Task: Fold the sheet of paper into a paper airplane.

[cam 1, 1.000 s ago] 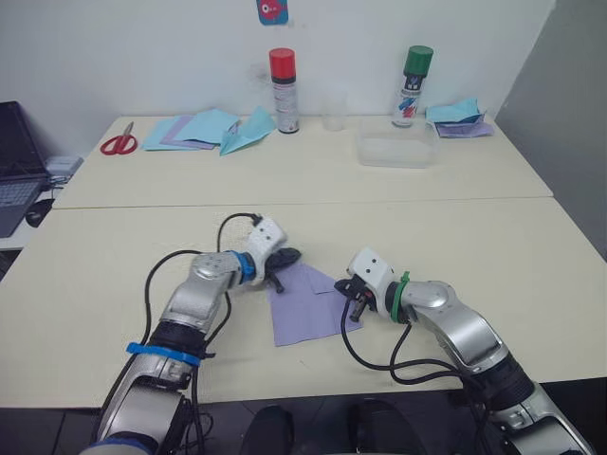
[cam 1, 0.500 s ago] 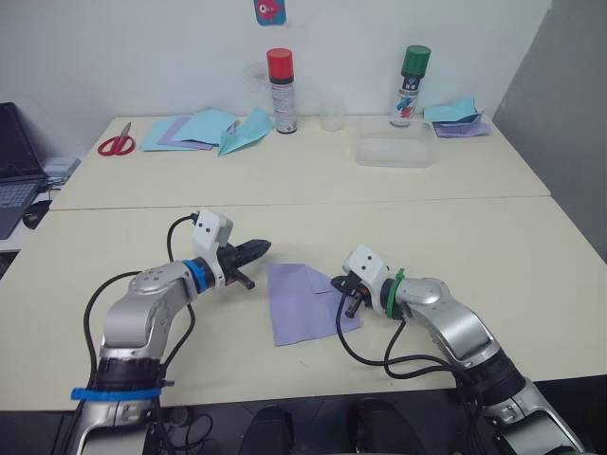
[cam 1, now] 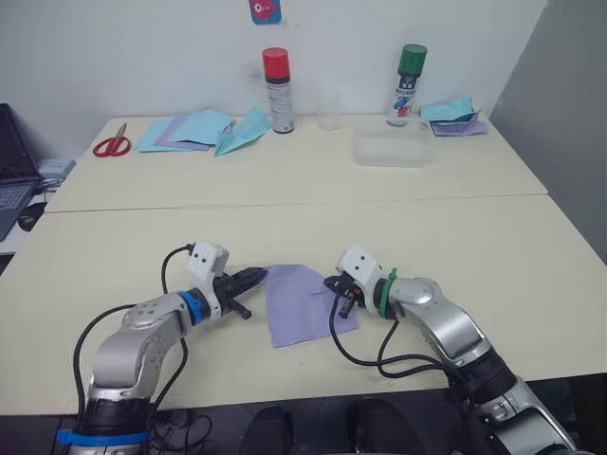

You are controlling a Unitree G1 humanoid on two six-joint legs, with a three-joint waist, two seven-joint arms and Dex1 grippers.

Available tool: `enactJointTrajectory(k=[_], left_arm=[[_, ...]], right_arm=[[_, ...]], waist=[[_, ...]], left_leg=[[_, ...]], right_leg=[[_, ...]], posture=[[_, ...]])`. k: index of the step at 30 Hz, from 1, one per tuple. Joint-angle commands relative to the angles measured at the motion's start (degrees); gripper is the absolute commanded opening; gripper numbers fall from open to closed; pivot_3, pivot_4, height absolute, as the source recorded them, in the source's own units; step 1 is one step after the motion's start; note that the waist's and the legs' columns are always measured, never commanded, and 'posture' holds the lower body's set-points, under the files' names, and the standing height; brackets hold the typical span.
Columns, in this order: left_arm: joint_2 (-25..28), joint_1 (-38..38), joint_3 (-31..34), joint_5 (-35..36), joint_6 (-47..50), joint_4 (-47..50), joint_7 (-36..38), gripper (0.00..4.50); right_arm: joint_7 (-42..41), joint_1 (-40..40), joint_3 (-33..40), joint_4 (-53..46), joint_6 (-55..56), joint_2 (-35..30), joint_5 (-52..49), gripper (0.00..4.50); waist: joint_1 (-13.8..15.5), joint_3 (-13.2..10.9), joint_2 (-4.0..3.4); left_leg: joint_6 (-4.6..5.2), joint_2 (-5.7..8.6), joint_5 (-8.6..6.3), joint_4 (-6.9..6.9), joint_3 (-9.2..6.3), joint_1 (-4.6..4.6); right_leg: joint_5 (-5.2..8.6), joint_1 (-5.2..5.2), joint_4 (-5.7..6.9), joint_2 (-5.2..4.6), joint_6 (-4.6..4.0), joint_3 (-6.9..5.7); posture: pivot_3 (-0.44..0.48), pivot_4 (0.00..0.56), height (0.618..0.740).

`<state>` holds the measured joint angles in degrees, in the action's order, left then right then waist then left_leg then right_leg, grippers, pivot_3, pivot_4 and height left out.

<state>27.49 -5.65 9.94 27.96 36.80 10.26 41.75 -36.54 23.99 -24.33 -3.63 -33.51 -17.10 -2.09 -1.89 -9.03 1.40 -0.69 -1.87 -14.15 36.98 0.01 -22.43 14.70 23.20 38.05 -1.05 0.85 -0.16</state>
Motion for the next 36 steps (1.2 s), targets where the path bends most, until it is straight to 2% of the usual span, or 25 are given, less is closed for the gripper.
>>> enactJointTrajectory(k=[1,3,4,11,26,29,35,36], left_arm=[[-1.1,1.0,1.9,4.2,0.7,2.5,0.2,0.0],[-1.4,1.2,1.7,4.5,1.0,2.0,-0.3,0.0],[-1.3,1.3,1.5,4.6,1.0,1.7,-0.1,0.53],[-0.9,1.8,1.0,2.3,-1.5,0.3,-1.2,2.57],[-4.0,-2.4,-4.8,-1.9,-6.5,-5.4,-2.0,2.57],[-3.7,-2.4,-6.1,-3.3,-8.6,-5.0,-1.5,1.98],[-2.7,-3.1,-9.2,-6.8,-11.5,-5.7,-0.8,0.1],[-2.5,-3.3,-9.8,-7.7,-12.3,-5.8,-0.7,0.03]], right_arm=[[-0.8,0.2,-1.8,2.0,0.0,0.5,1.0,0.01],[-1.1,0.3,-1.7,2.3,0.1,0.7,1.2,0.01],[-1.2,0.4,-1.6,2.3,0.2,0.7,1.4,0.0],[-1.6,0.2,-1.4,1.9,-0.6,0.4,1.7,0.0],[-1.5,0.4,-1.1,2.6,-0.9,0.4,1.7,0.0],[-1.4,0.3,-1.0,2.5,-1.1,0.4,1.7,0.0],[-1.2,0.0,-0.9,2.0,-1.6,0.4,1.5,0.0],[-1.2,0.0,-0.9,2.0,-1.7,0.4,1.5,0.0]], waist=[[0.0,0.0,0.0],[0.0,0.0,0.0],[0.0,0.0,0.0],[0.0,0.0,0.0],[0.0,0.0,0.01],[0.0,0.0,0.01],[0.1,0.0,0.01],[0.1,0.0,0.01]], left_leg=[[0.0,0.0,0.0,0.0,0.0,0.01],[0.0,-0.03,0.0,0.01,-0.03,0.01],[0.0,-0.02,0.0,0.01,-0.02,0.01],[0.0,0.05,0.0,0.01,0.01,0.04],[0.0,0.07,0.0,-0.01,0.01,0.03],[0.0,0.07,0.0,-0.02,0.0,0.03],[0.0,0.06,0.0,-0.02,0.0,0.03],[0.0,0.06,0.0,-0.02,0.01,0.03]], right_leg=[[0.0,0.0,0.01,0.0,0.0,0.0],[-0.04,-0.01,0.02,-0.01,-0.08,-0.01],[-0.08,-0.01,0.01,-0.01,-0.15,-0.04],[-0.09,-0.01,0.0,0.01,-0.28,-0.06],[-0.08,-0.01,-0.01,0.02,-0.31,-0.09],[-0.07,-0.01,-0.02,0.02,-0.32,-0.1],[-0.07,-0.01,-0.02,0.02,-0.32,-0.09],[-0.07,-0.01,-0.02,0.02,-0.32,-0.09]], posture=[[0.0,0.15,0.74],[0.0,0.15,0.74],[0.0,0.15,0.74],[0.0,0.15,0.74],[0.0,0.15,0.74],[0.0,0.15,0.74],[0.0,0.15,0.74],[0.0,0.15,0.74]])
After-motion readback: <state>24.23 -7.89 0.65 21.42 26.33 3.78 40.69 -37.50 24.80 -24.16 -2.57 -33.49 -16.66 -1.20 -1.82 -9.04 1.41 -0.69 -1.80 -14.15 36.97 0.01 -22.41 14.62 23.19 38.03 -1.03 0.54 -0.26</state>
